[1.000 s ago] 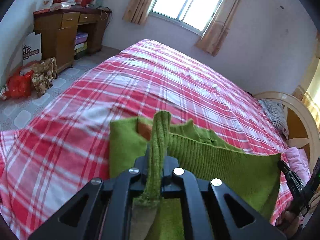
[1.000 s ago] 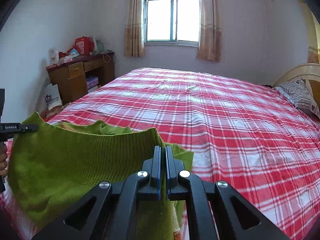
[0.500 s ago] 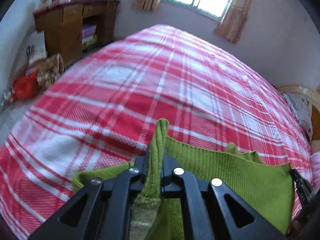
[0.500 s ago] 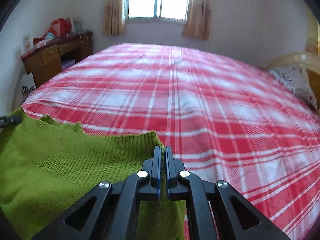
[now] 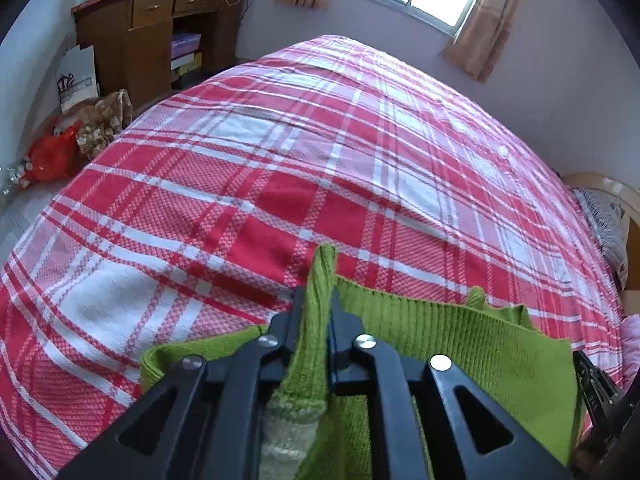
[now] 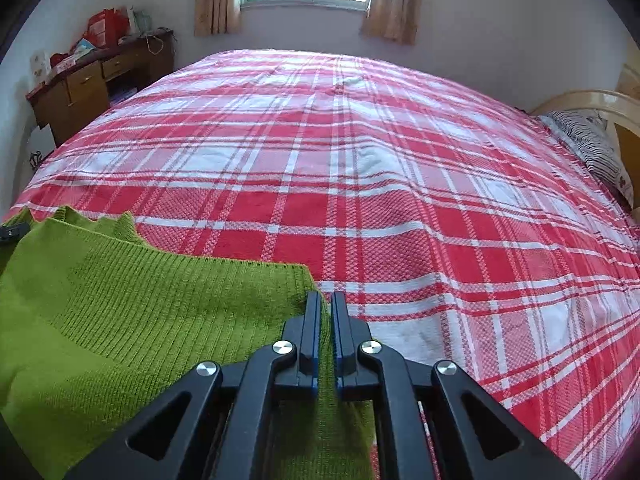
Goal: Fold small clothes
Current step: 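Lay the held hem over the sweater body and open both grippers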
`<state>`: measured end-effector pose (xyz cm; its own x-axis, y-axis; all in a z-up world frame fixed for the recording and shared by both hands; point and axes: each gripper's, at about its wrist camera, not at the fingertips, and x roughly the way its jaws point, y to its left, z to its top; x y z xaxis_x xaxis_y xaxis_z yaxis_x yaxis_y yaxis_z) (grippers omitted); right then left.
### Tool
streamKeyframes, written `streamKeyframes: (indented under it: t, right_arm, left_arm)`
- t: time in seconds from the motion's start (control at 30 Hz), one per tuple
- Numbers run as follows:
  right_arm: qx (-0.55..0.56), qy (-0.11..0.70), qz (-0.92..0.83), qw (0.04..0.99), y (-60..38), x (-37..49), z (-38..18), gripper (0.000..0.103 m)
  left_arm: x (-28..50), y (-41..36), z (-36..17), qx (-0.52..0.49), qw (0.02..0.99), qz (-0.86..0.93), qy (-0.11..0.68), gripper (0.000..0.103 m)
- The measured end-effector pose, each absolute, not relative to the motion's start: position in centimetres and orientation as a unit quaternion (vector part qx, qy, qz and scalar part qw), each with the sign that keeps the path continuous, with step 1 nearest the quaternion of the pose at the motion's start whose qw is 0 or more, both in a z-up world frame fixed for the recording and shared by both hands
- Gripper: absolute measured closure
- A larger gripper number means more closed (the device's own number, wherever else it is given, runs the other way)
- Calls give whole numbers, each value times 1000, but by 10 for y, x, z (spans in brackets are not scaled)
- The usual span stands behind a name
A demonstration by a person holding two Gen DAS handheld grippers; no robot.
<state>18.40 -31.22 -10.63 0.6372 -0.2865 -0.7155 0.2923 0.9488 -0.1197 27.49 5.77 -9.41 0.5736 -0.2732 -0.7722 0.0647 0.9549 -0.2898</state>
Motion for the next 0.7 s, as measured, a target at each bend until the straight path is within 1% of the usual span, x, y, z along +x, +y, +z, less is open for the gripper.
streamKeyframes:
  t: [0.07, 0.13, 0.2, 0.23, 0.27, 0.33, 0.4, 0.47, 0.57, 0.63, 0.7]
  right_arm:
    - [41, 361, -163, 917, -325, 169, -97, 98]
    - [99, 311, -195, 925, -348, 138, -80, 98]
    - [142, 279, -229, 922, -363, 102, -66, 98]
    - [149, 271, -237, 921, -364, 88, -60, 98]
    - [152, 261, -233, 924, -361, 70, -53, 98]
    - [143, 264, -193, 934, -341, 42, -46, 98]
    - [122, 283, -119, 944, -307, 25, -47, 98]
    - [96, 301, -67, 946, -276, 19, -55, 98]
    - [57, 329, -36, 942, -241, 18, -72, 98]
    - [51, 357, -34, 932, -231, 17, -88, 98]
    - [39, 386, -43, 921, -228, 14, -108, 98]
  left_arm:
    - [273, 60, -89, -116, 878, -102, 454, 92]
    - [262, 63, -76, -99, 880, -109, 452, 88]
    - [238, 70, -57, -82, 889, -110, 437, 75]
    - [230, 73, -52, -76, 892, -105, 432, 58]
    - [215, 76, -47, -68, 898, -103, 422, 51]
    - [173, 79, -40, -58, 906, -125, 399, 48]
    - [140, 79, -43, -57, 906, -141, 395, 47]
    - [113, 76, -49, -61, 905, -148, 394, 47]
    - [73, 67, -62, -53, 905, -151, 395, 47]
    - [58, 60, -75, -29, 907, -143, 396, 47]
    - [52, 54, -90, 26, 909, -111, 401, 47]
